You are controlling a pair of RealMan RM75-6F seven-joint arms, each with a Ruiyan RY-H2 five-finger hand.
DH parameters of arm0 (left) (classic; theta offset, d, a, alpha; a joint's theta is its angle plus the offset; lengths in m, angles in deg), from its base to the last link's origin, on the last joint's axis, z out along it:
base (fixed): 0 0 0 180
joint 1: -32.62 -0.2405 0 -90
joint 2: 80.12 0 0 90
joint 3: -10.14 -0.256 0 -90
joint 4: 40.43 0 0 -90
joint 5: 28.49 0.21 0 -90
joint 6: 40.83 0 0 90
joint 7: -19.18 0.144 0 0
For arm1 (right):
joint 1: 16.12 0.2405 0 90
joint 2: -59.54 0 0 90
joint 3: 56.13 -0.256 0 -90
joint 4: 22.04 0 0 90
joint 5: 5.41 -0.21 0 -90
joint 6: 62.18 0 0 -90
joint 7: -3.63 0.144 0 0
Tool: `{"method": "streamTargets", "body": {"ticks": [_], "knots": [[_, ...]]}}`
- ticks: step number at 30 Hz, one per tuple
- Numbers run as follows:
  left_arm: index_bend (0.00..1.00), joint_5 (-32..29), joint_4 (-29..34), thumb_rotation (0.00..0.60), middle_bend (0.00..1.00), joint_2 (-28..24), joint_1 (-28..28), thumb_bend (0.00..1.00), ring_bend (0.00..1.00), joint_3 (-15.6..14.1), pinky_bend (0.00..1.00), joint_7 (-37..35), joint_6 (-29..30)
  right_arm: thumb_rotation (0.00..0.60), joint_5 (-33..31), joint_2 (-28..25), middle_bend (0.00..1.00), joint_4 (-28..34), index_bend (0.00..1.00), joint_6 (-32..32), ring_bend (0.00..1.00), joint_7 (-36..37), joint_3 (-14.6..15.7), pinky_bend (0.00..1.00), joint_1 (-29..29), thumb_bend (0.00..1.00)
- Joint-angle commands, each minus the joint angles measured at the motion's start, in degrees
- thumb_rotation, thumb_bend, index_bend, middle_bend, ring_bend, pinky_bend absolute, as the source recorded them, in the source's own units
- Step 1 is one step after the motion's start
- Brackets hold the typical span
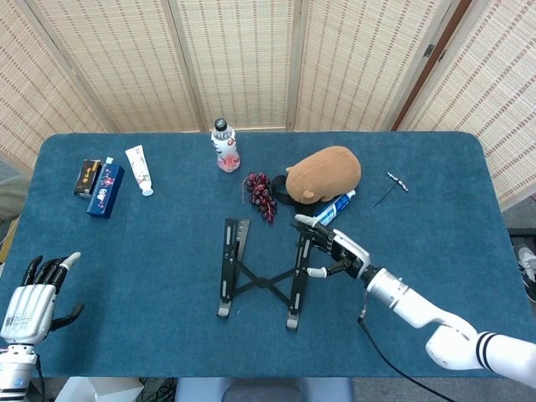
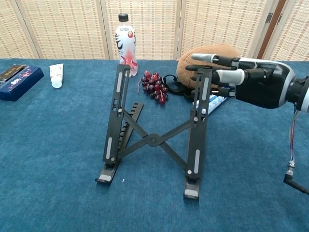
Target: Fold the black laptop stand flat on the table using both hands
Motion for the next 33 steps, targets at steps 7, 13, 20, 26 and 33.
{"method": "streamTargets", "body": {"ticks": [7, 13, 20, 26, 33], "knots": [[0.11, 0.33, 0.19, 0.600, 0.17, -0.05, -0.07, 0.22, 0.15, -0.23, 0.00, -0.01, -0.04, 0.600, 7.14, -3.02, 0.13, 3.43, 0.00, -8.83, 0.06, 1.49, 4.87, 0.22, 0.64, 0.03], [0.11, 0.51, 0.39, 0.600, 0.17, 0.04, -0.08, 0.22, 0.15, -0.57, 0.00, 0.17, -0.38, 0.600, 11.63, -6.04, 0.13, 7.72, 0.00, -13.30, 0.06, -2.60, 9.04, 0.22, 0.20, 0.03], [0.11, 0.77, 0.44, 0.600, 0.17, 0.15, 0.02, 0.22, 0.15, -0.66, 0.00, 0.19, -0.55, 0.600, 13.78, -8.61, 0.13, 11.85, 0.00, -16.50, 0.06, -8.33, 12.87, 0.22, -1.12, 0.03], [0.11, 1.28, 0.38, 0.600, 0.17, 0.25, 0.14, 0.22, 0.15, -0.83, 0.00, 0.12, -0.65, 0.600, 13.90, -9.62, 0.13, 14.35, 0.00, -17.53, 0.06, -11.47, 14.95, 0.22, -1.77, 0.03], [0.11, 1.62, 0.49, 0.600, 0.17, -0.02, -0.21, 0.22, 0.15, -0.96, 0.00, -0.20, -0.05, 0.600, 13.37, -9.91, 0.13, 15.52, 0.00, -18.34, 0.06, -14.31, 16.11, 0.22, -2.22, 0.03]]}}
